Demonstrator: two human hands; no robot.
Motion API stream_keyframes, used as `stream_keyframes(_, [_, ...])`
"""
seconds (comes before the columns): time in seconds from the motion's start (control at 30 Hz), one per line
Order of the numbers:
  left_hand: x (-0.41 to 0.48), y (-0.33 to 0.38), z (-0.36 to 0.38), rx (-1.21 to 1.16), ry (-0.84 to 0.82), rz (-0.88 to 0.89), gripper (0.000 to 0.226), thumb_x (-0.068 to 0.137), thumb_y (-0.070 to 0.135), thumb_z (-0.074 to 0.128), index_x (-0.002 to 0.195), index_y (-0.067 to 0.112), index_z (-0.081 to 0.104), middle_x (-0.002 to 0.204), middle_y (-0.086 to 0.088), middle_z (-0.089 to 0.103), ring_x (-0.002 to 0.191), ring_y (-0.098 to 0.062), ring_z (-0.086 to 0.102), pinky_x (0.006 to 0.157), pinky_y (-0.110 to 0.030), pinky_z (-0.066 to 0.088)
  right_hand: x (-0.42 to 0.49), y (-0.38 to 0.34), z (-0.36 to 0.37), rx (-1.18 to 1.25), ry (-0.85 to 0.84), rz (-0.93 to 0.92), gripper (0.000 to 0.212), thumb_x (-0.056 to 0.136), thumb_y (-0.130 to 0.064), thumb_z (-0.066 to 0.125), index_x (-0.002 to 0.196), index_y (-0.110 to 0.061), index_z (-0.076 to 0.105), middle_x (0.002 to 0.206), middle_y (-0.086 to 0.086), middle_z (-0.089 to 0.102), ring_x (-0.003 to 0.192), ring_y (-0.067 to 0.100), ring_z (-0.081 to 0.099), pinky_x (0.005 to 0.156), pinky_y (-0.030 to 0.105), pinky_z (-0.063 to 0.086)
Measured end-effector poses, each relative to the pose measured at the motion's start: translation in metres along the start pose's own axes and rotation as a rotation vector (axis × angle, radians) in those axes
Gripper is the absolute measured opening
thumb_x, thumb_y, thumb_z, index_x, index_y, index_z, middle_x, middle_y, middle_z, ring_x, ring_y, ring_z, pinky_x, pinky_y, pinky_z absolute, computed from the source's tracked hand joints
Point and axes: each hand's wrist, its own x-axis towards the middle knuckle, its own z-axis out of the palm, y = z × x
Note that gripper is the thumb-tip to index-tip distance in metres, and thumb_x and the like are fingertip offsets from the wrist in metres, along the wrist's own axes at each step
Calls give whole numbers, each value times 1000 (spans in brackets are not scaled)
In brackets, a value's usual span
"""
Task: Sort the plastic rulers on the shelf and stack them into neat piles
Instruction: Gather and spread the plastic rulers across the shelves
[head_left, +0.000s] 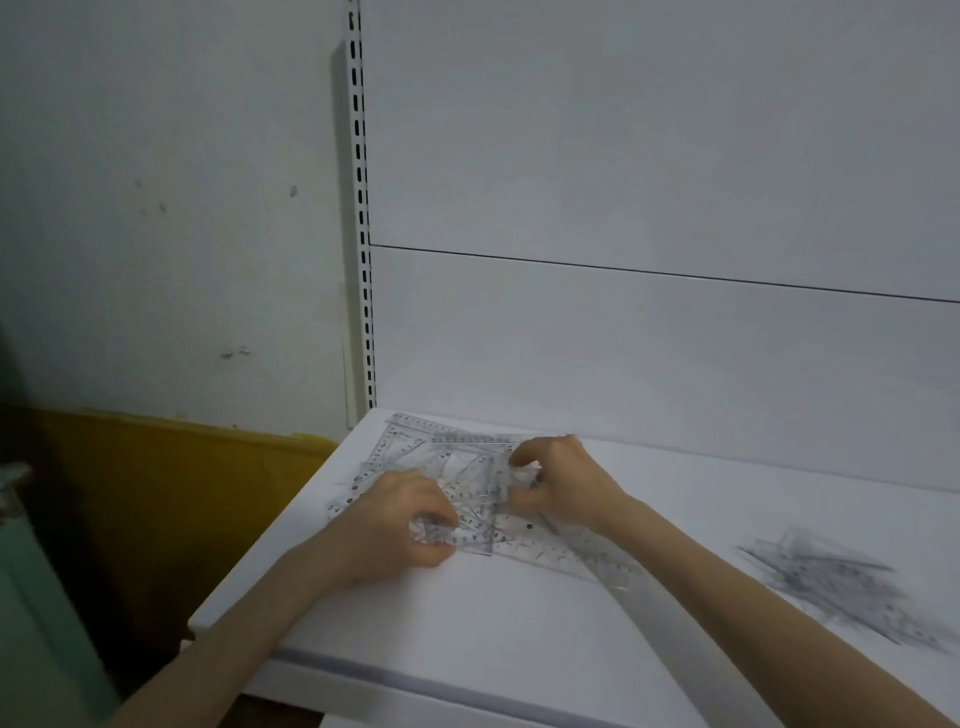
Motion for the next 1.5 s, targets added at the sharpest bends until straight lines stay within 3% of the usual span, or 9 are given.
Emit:
stream_keyframes(0.2, [-4, 9, -1, 104, 84, 158, 19, 82, 25, 57, 82, 12, 71, 82, 4, 67, 77, -8, 58, 69, -20, 49, -18, 22, -19, 141, 154, 83, 25, 76, -18, 71, 100, -12, 67, 79, -6, 66, 68, -4, 60, 73, 10, 43])
stream_keyframes(0.4, [-5, 20, -4, 89, 258, 3, 23, 79, 29, 43, 78, 14, 60, 76, 7, 58, 69, -7, 53, 59, -28, 50, -35, 32, -33, 307, 194, 83, 37, 78, -8, 69, 113, -21, 62, 88, -8, 67, 65, -1, 54, 67, 9, 43])
stream_keyframes(0.5, [-5, 32, -5, -12, 327, -91, 22, 81, 31, 47, 76, 12, 56, 74, 5, 56, 68, -9, 52, 57, -24, 48, -40, 36, -38, 331, 197, 88, 42, 77, -7, 68, 117, -21, 64, 87, -7, 66, 65, 1, 52, 68, 9, 42])
stream_keyframes(0.63, [-1, 52, -3, -266, 448, -285, 12, 89, 6, 59, 78, 7, 54, 73, -6, 64, 65, -18, 64, 56, -19, 52, -51, 40, -45, 404, 240, 100, 41, 76, -6, 69, 113, -24, 67, 87, -6, 65, 63, 2, 51, 66, 10, 42])
stream_keyframes(0.87, [31, 104, 7, -819, 505, -351, 12, 96, 6, 47, 84, 3, 48, 77, -14, 72, 64, -34, 66, 55, -36, 55, -97, 73, -76, 417, 310, 129, 27, 77, -9, 75, 100, -19, 65, 85, -5, 63, 65, 4, 52, 63, 11, 42])
stream_keyframes(1.03, [85, 172, 45, -996, 430, -264, 4, 95, 3, 49, 98, 3, 52, 77, -21, 70, 64, -39, 67, 60, -35, 57, -164, 124, -116, 333, 369, 224, 27, 76, -9, 75, 97, -19, 60, 89, -7, 63, 70, 3, 56, 62, 13, 42])
stream_keyframes(1.13, [125, 225, 82, -1045, 300, -185, 18, 93, -5, 48, 104, 7, 55, 77, -21, 69, 61, -39, 66, 57, -32, 57, -224, 163, -150, 263, 412, 333, 37, 78, -9, 73, 110, -22, 58, 92, -5, 63, 69, 5, 55, 64, 10, 41])
stream_keyframes(1.27, [178, 311, 143, -1076, 130, -139, 33, 81, -19, 49, 95, 8, 62, 83, -14, 63, 60, -33, 67, 59, -28, 57, -326, 220, -199, 155, 530, 511, 45, 78, -8, 73, 116, -29, 60, 98, -6, 61, 70, 3, 55, 66, 9, 43])
stream_keyframes(1.5, [241, 460, 246, -1049, -113, -49, 14, 77, -12, 60, 78, 2, 63, 80, -11, 60, 59, -24, 67, 56, -22, 53, -507, 309, -264, -63, 711, 811, 33, 82, -17, 74, 112, -28, 66, 113, -8, 65, 82, 1, 61, 72, 8, 42])
